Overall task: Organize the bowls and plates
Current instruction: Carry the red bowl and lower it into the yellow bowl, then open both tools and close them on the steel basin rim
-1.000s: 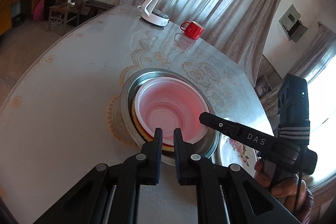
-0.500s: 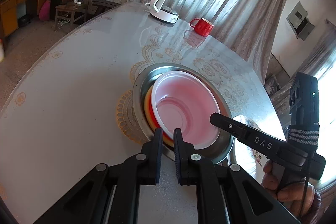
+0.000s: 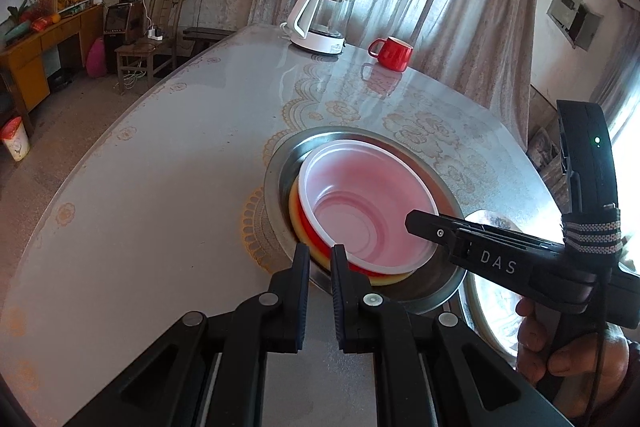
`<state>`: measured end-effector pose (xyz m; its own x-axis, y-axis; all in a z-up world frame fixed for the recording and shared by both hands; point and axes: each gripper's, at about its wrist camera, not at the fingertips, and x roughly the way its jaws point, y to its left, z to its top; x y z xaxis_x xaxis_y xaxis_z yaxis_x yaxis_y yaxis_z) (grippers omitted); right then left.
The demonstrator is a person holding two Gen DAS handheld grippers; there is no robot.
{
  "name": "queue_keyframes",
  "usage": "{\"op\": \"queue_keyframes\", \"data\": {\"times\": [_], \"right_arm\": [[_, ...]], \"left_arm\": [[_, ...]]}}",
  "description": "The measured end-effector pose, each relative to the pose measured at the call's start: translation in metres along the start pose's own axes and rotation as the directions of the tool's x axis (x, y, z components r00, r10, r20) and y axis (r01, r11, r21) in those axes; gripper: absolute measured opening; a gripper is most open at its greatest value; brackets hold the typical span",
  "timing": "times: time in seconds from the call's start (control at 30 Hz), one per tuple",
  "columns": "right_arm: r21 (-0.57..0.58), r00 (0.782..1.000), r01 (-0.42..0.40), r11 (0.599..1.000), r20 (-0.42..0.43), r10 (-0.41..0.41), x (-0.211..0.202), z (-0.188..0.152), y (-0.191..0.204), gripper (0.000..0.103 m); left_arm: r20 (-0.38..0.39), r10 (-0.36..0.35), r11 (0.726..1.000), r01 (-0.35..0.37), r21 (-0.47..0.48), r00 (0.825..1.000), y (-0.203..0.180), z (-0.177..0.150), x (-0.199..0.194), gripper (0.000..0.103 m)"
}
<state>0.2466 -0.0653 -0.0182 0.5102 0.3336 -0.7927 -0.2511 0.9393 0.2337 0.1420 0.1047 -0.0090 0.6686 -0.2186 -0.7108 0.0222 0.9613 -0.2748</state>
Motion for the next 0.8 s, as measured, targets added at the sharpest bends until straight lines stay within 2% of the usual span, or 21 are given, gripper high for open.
{"op": "queue_keyframes", "data": {"times": [0.2,0.4,0.67,0.8], "right_arm": [[-0.069,0.999,0.051,0.996,0.002,-0.051,0.004,0.003,0.01,0.022],[-0.143,0.992,0.13,0.981,0.015,-0.129,0.011,0.004,0.019,0.011],[-0.173,0.979,0.205,0.963,0.038,-0.201,0.012,0.006,0.021,0.01],[-0.169,0.979,0.202,0.965,0.033,-0.199,0.013,0.007,0.02,0.01]], "left_arm": [[0.006,0.014,1.0,-0.014,0.013,1.0,0.0,-0.001,-0.001,0.011],[0.011,0.018,1.0,-0.018,0.022,1.0,-0.001,-0.003,0.0,0.011],[0.014,0.028,0.999,-0.028,0.017,1.0,0.002,-0.004,-0.001,0.011],[0.009,0.035,0.999,-0.035,0.017,0.999,0.001,-0.004,0.001,0.011]]}}
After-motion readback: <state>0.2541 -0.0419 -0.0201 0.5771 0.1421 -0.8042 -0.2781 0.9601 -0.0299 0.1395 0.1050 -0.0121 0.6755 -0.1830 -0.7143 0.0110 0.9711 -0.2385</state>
